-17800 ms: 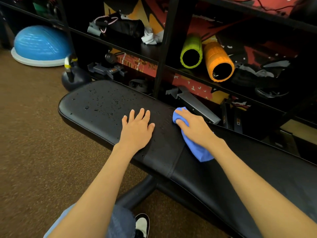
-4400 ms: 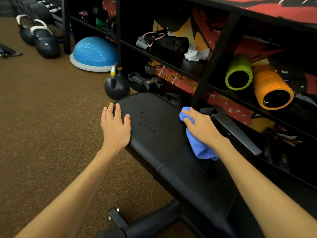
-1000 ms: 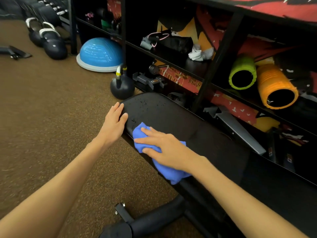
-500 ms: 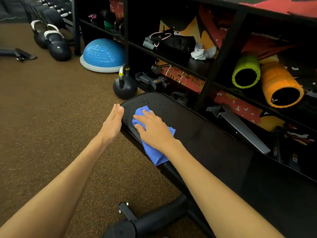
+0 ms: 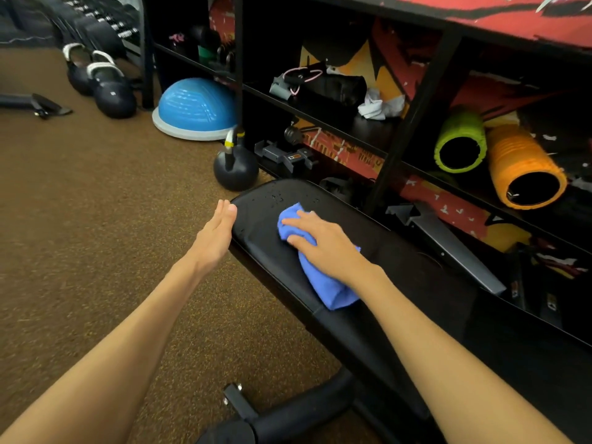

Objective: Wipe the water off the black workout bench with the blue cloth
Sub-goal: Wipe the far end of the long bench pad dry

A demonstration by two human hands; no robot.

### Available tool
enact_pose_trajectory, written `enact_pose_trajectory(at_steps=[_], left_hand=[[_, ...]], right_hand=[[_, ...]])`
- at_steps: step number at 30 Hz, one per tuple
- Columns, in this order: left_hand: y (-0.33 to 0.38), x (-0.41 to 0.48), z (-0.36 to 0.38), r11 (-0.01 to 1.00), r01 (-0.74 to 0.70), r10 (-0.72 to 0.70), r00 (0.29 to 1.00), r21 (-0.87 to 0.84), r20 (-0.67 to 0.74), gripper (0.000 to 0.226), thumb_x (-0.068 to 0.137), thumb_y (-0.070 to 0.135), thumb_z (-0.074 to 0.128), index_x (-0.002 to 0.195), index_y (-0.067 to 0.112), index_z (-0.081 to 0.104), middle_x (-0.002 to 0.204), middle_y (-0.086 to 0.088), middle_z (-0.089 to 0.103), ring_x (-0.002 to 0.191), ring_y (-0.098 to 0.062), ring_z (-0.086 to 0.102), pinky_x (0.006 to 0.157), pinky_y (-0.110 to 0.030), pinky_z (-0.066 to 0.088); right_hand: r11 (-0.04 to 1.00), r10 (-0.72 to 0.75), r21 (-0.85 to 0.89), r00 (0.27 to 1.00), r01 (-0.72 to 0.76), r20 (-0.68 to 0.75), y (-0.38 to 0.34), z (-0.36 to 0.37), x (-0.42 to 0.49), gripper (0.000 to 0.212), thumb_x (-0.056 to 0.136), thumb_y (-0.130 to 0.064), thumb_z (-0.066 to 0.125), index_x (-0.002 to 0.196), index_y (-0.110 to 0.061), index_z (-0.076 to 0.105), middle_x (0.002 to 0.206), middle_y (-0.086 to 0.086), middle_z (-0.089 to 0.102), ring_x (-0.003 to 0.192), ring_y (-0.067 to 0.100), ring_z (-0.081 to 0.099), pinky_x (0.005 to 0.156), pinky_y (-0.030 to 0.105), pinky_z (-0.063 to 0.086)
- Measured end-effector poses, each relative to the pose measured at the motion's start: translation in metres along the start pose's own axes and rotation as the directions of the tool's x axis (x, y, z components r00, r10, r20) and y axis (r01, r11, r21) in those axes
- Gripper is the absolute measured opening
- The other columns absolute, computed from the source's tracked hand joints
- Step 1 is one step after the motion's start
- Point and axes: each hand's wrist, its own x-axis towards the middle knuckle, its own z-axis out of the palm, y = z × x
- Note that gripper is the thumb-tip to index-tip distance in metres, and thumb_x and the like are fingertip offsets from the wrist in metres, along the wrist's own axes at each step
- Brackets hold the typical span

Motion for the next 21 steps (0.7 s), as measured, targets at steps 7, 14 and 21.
enact_pose_trajectory(at_steps=[7,14,21], left_hand=[[-0.005,0.005,-0.005,0.999,0.016,-0.015,1.000,0.035,-0.018,0.074,0.089,0.072,0.022,0.150,0.031,0.017,0.157,0.017,0.010,0.146,-0.012,0.008,0.120,-0.042,0.007],[0.037,-0.018,0.008,0.968,0.020,-0.013,0.999,0.251,-0.032,0.054,0.101,0.040,0.032,0.145,0.009,0.035,0.154,-0.012,0.028,0.144,-0.025,0.021,0.115,-0.033,0.015],[0.085,-0.072,0.059,0.937,-0.175,0.229,0.961,0.303,-0.153,0.027,0.098,0.021,0.037,0.105,0.003,0.056,0.109,-0.016,0.059,0.106,-0.033,0.053,0.086,-0.036,0.038]], right_hand=[[0.969,0.000,-0.247,0.997,-0.018,-0.071,-0.032,0.041,0.018,0.048,0.095,-0.028,0.040,0.140,-0.015,0.040,0.142,0.017,0.037,0.131,0.035,0.028,0.105,0.045,0.026],[0.997,-0.079,-0.005,0.994,0.079,0.072,-0.049,0.033,-0.022,0.048,0.094,-0.010,0.039,0.141,-0.020,0.039,0.152,0.011,0.029,0.141,0.028,0.017,0.112,0.039,0.018],[0.882,0.273,0.382,0.960,-0.276,0.064,-0.040,0.002,-0.020,0.053,0.098,-0.037,0.036,0.148,-0.028,0.021,0.154,0.006,0.026,0.143,0.026,0.019,0.111,0.042,0.026]])
